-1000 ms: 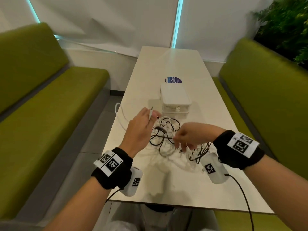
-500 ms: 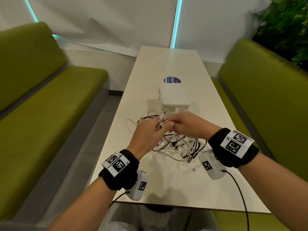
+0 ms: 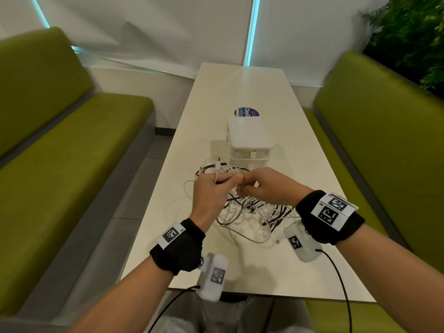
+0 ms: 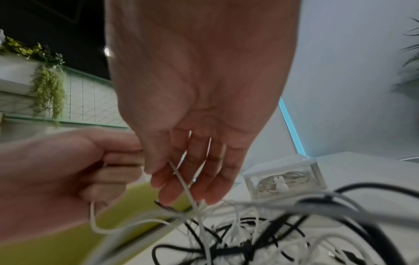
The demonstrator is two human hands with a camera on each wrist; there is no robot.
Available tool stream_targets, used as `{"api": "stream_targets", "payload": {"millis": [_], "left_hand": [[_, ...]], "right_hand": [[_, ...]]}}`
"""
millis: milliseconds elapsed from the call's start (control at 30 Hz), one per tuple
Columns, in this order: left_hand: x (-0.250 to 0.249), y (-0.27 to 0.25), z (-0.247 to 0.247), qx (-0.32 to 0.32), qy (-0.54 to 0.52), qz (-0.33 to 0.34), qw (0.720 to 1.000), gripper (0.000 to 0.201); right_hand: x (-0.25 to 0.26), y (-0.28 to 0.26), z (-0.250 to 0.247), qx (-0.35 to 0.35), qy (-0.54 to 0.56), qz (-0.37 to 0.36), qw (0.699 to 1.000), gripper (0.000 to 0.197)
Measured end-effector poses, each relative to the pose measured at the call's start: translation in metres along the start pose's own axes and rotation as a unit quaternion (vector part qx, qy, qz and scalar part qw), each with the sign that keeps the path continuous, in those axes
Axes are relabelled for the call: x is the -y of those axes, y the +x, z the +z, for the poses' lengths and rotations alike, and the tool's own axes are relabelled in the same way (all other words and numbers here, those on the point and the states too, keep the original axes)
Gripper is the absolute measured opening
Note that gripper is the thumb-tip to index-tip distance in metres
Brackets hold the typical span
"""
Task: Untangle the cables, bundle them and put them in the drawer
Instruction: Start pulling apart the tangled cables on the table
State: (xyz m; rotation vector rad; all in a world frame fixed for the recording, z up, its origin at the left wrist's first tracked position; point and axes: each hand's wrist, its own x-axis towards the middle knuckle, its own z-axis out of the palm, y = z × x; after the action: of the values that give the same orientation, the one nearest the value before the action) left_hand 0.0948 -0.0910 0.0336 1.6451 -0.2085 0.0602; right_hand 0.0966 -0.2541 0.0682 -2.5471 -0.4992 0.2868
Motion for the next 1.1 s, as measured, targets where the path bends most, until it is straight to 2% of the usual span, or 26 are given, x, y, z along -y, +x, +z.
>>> {"api": "stream_targets", "payload": {"millis": [100,200,333,467,533,600,667,700,767,800,833,900,967,1100], "left_hand": [[-0.002,0.004,-0.003,-0.044,-0.009,-0.012,0.999,0.011],[-0.003,0.007,-0.008,-0.045,0.016,-0.023,0.999,0.021],[0.002,0.011,-0.019,-0.085,-0.002,-0.021,0.996,0.025],[0.002,0.018,-0.032,-0.173,-0.058,-0.007,0.983,0.023],[0.010,0.019,-0.036,-0.135,-0.018,-0.019,0.991,0.026],[0.017,0.013,-0.035,-0.047,0.109,-0.026,0.993,0.016],[0.019,0.006,-0.031,0.006,0.203,0.009,0.979,0.017],[0.018,0.004,-0.027,0.021,0.215,0.022,0.976,0.021],[0.019,0.001,-0.020,0.053,0.216,0.020,0.975,0.027],[0.019,0.000,-0.017,0.073,0.217,0.011,0.973,0.027],[0.020,-0.001,-0.013,0.098,0.220,0.000,0.971,0.024],[0.022,-0.002,-0.008,0.139,0.235,-0.007,0.962,0.025],[0.024,-0.004,-0.005,0.141,0.252,-0.009,0.957,0.027],[0.023,-0.007,-0.002,0.052,0.249,0.007,0.967,0.024]], "right_hand": [[-0.010,0.002,0.018,0.034,-0.018,0.024,0.999,0.025],[-0.022,0.002,0.035,0.012,0.040,0.041,0.998,0.042],[-0.023,0.000,0.045,-0.020,0.078,0.041,0.996,0.030],[-0.020,-0.003,0.044,-0.034,0.072,0.041,0.996,0.021],[-0.020,-0.005,0.042,-0.055,0.060,0.057,0.995,0.020],[-0.021,-0.007,0.041,-0.144,0.065,0.074,0.985,0.020],[-0.021,-0.008,0.036,-0.210,0.113,0.091,0.967,0.019],[-0.019,-0.009,0.034,-0.186,0.117,0.090,0.971,0.019],[-0.012,-0.011,0.030,-0.022,0.040,0.086,0.995,0.022],[-0.008,-0.012,0.028,0.046,-0.009,0.078,0.996,0.022],[-0.005,-0.012,0.026,0.070,-0.034,0.071,0.994,0.023],[-0.004,-0.012,0.021,0.031,-0.021,0.066,0.997,0.026],[-0.005,-0.012,0.021,-0.011,-0.006,0.062,0.998,0.034],[-0.010,-0.011,0.035,-0.034,0.028,0.058,0.997,0.028]]}}
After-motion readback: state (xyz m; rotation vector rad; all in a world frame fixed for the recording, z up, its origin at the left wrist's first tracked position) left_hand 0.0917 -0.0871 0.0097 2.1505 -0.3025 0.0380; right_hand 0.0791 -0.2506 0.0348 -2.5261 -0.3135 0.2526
